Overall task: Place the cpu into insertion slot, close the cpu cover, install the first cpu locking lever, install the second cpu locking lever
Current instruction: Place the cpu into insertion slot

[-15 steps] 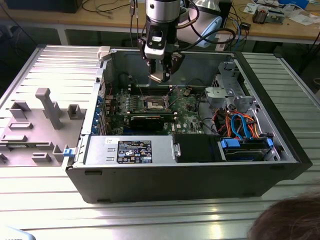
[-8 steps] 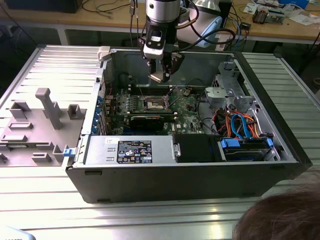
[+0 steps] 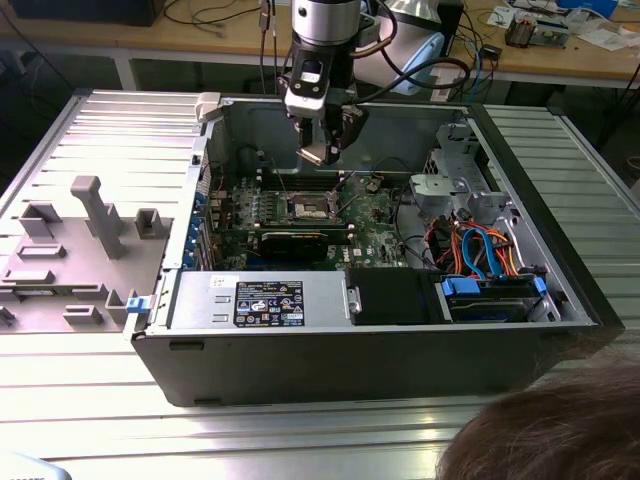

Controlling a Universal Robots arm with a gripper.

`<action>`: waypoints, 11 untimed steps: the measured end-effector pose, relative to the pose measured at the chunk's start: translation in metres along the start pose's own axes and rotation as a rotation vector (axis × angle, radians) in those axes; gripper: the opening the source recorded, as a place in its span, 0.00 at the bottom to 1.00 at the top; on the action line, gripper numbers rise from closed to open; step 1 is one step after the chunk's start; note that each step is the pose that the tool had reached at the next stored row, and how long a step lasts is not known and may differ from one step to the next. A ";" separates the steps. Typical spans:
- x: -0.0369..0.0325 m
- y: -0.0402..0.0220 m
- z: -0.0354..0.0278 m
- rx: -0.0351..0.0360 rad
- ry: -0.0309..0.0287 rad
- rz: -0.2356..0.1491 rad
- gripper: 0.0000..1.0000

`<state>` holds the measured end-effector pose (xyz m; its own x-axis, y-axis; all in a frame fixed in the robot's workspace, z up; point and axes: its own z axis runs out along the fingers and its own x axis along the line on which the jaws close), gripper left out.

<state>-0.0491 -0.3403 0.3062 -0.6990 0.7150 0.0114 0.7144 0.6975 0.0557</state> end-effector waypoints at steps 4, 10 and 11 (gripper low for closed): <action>0.0000 0.0000 0.0000 -0.0002 -0.0007 0.012 0.55; 0.0000 0.0000 0.0000 -0.0003 -0.0014 0.025 0.55; 0.0000 0.0000 0.0000 -0.0003 -0.0015 0.027 0.55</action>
<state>-0.0490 -0.3403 0.3062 -0.6795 0.7336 0.0114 0.7330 0.6780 0.0558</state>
